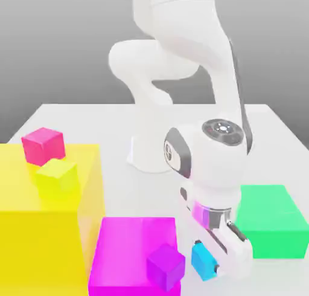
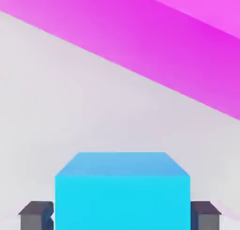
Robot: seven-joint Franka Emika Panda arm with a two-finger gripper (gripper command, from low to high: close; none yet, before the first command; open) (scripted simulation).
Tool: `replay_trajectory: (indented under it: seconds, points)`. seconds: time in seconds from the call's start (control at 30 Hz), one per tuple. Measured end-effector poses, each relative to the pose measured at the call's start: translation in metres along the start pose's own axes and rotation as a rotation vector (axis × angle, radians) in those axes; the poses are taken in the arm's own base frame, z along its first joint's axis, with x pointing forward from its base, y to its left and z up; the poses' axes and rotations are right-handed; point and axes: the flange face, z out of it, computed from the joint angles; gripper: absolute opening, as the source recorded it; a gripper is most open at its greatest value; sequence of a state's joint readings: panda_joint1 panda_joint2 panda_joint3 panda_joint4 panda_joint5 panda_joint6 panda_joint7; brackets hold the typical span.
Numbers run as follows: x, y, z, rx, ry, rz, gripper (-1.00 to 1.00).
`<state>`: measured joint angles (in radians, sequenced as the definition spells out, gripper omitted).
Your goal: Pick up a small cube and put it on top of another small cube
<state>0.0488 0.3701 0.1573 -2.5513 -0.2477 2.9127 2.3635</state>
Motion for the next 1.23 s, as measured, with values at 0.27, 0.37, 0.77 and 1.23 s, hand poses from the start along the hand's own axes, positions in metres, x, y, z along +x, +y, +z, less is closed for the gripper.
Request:
replay_trajectory:
  seconds: [0.27,0.37,0.77,1.23]
  points:
    - [0.0,0.0,-0.048,0.0,0.001,0.0,-1.0]
    - [-0.009,-0.006,-0.068,0.005,-0.004,-0.102,-1.0]
    - [0.129,-0.123,-0.224,0.009,0.015,-0.233,-1.0]
    - [0.241,-0.126,-0.273,0.0,-0.003,-0.231,1.0]
